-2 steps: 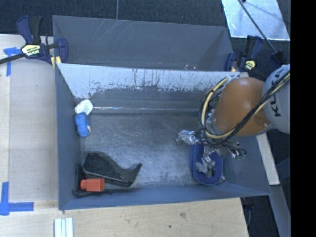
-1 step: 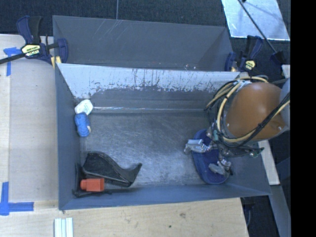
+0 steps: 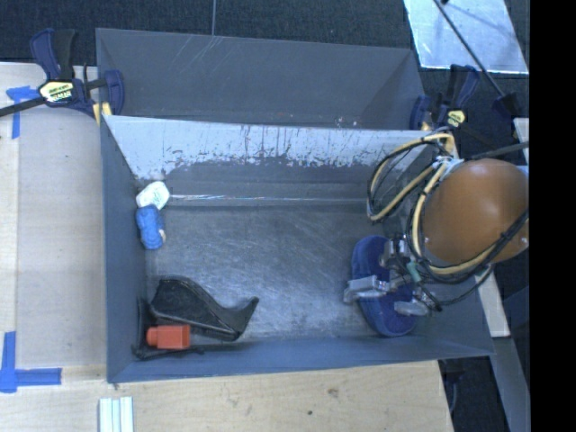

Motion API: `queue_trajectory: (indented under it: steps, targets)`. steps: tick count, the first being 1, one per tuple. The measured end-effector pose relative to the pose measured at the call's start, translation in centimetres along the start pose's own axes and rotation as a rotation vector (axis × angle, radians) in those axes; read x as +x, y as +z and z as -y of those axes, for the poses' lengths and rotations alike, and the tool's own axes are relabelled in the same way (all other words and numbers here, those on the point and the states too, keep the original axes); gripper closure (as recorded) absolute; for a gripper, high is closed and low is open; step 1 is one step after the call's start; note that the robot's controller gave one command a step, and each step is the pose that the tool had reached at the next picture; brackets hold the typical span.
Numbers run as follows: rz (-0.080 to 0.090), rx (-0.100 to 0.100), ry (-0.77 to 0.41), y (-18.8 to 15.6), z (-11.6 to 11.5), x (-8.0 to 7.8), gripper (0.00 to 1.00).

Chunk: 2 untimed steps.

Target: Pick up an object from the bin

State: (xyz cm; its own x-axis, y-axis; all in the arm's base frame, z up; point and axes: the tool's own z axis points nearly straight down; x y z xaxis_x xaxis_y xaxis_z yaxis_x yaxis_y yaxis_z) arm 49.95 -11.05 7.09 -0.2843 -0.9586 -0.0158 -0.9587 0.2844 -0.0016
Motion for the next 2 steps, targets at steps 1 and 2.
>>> queue_trajectory:
  steps: [1, 2]
  targets:
    - [0.0, 0.005, 0.0, -0.1, 0.2, 0.0, 1.0]
    - [-0.014, 0.003, -0.319, -15.3, 2.9, -0.6, 1.0]
